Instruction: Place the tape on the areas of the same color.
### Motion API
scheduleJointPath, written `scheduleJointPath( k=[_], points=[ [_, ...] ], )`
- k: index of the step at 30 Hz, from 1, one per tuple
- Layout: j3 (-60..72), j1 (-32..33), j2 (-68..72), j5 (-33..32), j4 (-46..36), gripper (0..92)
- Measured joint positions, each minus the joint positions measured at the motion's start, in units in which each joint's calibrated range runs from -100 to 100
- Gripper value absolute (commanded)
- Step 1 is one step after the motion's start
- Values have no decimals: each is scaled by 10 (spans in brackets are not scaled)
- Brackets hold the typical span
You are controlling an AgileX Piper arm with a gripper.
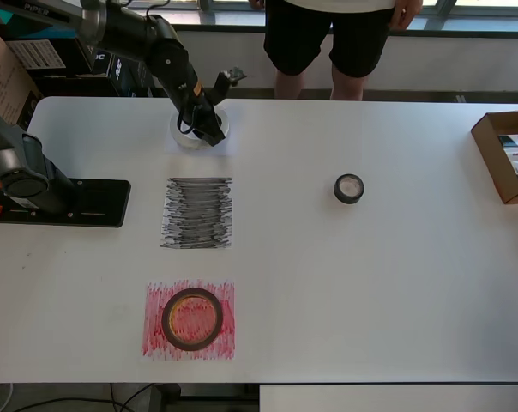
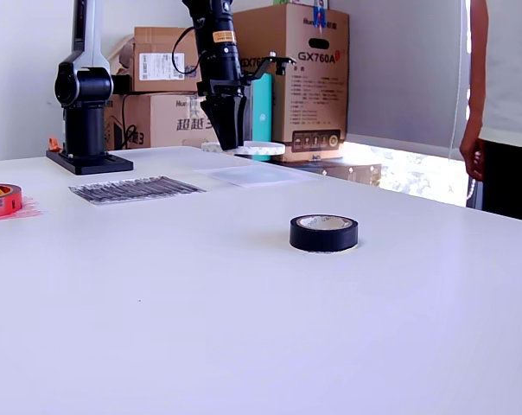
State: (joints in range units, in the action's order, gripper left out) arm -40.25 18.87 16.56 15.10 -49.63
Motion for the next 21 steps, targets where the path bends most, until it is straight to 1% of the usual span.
scheduleJointPath(
  k=[4,11,13,21],
  points=[
    [18,0,23,0,13,0],
    [44,7,63,-1,10,0],
    [44,10,66,-1,-4,0],
    [44,25,66,-1,-4,0]
  ],
)
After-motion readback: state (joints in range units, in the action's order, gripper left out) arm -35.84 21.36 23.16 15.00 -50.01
